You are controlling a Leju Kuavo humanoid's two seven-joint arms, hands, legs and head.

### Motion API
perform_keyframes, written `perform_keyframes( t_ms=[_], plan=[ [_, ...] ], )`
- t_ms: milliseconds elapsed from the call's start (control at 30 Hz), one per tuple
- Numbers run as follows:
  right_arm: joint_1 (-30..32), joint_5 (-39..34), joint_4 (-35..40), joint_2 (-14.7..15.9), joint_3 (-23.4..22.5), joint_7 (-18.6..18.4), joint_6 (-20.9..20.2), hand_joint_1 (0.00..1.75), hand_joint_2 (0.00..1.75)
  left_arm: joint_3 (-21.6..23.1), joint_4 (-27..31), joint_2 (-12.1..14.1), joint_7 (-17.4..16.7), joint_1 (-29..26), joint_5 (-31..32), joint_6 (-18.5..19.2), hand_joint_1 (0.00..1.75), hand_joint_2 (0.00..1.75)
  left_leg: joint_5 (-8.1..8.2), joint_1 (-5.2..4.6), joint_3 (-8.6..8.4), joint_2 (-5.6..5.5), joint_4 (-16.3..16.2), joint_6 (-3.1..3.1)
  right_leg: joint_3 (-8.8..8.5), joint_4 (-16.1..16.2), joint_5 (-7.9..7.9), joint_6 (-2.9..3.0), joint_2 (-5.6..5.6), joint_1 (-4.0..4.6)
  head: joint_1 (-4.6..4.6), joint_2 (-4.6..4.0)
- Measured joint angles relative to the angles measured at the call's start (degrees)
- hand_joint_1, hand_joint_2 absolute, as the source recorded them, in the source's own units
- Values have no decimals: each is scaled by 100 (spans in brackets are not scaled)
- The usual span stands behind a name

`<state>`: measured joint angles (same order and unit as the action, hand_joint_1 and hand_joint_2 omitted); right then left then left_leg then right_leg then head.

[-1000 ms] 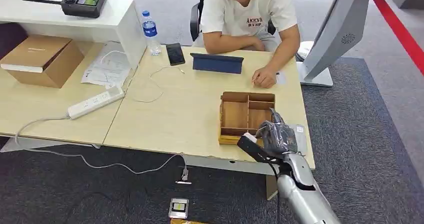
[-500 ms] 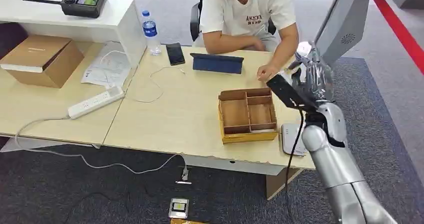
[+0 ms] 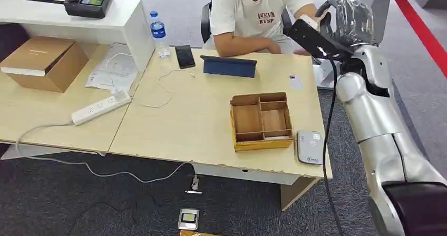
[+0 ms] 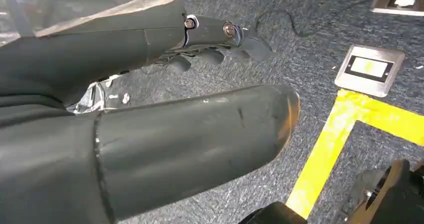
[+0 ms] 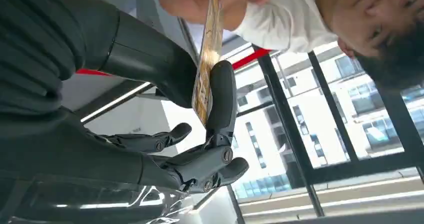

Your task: Pass the card to the sensor for recognition and then transmit it.

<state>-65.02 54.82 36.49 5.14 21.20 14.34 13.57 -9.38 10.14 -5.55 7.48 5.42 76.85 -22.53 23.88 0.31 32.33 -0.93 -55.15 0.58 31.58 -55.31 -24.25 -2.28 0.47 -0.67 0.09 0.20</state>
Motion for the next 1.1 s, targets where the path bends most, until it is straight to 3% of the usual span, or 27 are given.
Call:
perform_keyframes(
  t_ms=[167,300,467,500,533,633,667,1100],
  plan=[
    [-276,61,-610,-131,101,-79,-168,175,175,66,0,39,35,0,15,0,0,0,1,1,6,-1,0,1,4,0,-1,0,0,-3,-2,-2],
    [-474,195,-993,-267,193,-429,-610,175,175,136,0,57,37,1,13,2,0,0,1,2,4,1,0,1,5,0,-1,0,0,-2,0,0],
    [-596,234,-1299,-468,245,-608,-770,175,175,151,0,79,-9,2,-50,17,0,0,1,2,4,0,0,1,5,0,-1,0,0,-1,0,-2],
    [-611,245,-1351,-501,254,-614,-776,150,175,151,0,83,-13,1,-57,20,0,0,1,2,3,1,0,1,5,0,-1,0,0,-1,-2,0],
    [-619,245,-1363,-516,262,-614,-776,5,175,153,0,85,-18,1,-72,22,0,0,1,2,3,1,0,1,5,0,-1,0,0,-1,0,-2],
    [-645,260,-1465,-610,306,-638,-759,0,175,151,0,88,-20,1,-107,26,0,0,1,2,3,2,0,1,5,0,-1,0,0,-1,0,-2],
    [-653,260,-1492,-625,321,-647,-756,0,0,151,0,88,-20,1,-109,26,0,0,1,3,3,2,0,1,5,0,-1,0,0,-1,0,-2],
    [-742,173,-1739,-752,372,-562,-395,0,0,151,0,136,-39,0,-166,24,0,0,1,2,3,2,-1,1,5,0,-1,0,0,-2,0,-2]
  ],
)
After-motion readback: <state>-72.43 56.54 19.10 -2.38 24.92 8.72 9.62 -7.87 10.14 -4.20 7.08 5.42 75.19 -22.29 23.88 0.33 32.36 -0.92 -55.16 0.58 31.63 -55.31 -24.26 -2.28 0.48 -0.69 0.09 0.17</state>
